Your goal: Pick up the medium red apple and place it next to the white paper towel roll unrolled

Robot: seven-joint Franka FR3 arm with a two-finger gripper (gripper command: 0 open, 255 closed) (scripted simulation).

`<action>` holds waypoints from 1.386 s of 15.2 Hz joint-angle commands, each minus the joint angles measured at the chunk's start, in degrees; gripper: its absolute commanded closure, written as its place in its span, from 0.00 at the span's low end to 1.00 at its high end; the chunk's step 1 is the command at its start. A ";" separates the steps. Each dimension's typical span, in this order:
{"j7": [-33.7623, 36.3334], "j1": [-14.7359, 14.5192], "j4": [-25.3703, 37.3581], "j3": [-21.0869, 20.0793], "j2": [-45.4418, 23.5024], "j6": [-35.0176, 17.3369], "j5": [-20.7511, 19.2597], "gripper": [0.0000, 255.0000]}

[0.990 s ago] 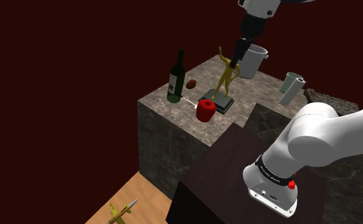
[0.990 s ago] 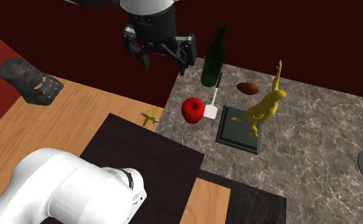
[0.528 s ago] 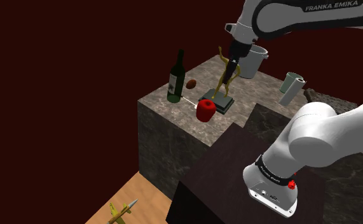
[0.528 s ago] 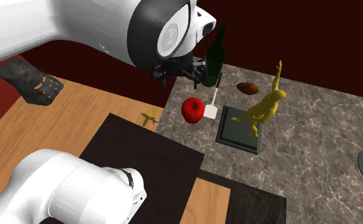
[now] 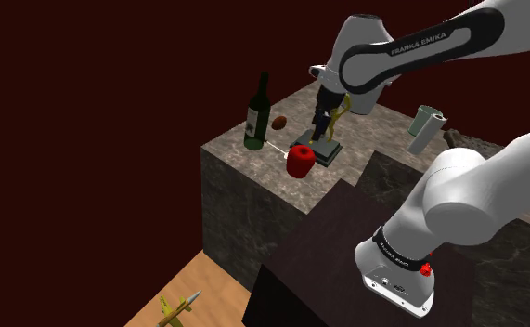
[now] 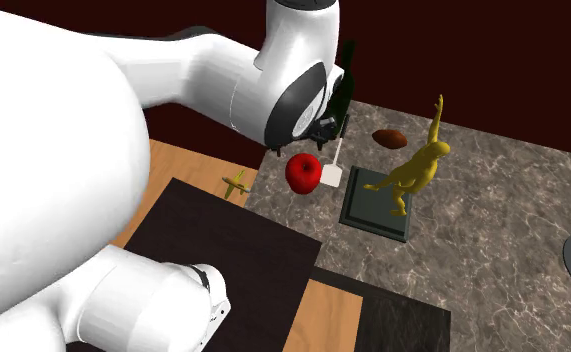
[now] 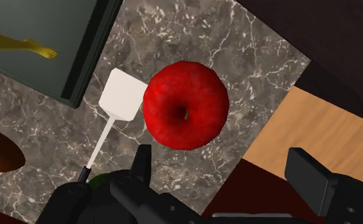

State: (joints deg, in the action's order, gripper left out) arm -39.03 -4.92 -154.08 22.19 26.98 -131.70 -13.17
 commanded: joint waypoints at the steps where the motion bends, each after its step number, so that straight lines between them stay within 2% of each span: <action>1: -4.46 -1.37 -0.29 2.56 -5.13 -5.75 0.37 0.00; 3: -7.63 -2.57 -0.06 4.20 -8.62 -9.08 1.27 0.00; 10: -9.57 -4.03 -1.45 5.90 -15.20 -16.84 3.74 0.00; 18: -9.57 -4.01 -1.45 5.88 -15.19 -16.83 3.74 0.00; 19: -9.57 -4.01 -1.45 5.88 -15.19 -16.83 3.74 1.00; 21: -9.57 -4.01 -1.45 5.88 -15.19 -16.83 3.74 1.00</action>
State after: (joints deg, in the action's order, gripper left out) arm -48.60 -8.93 -155.54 28.07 11.79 -148.53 -9.43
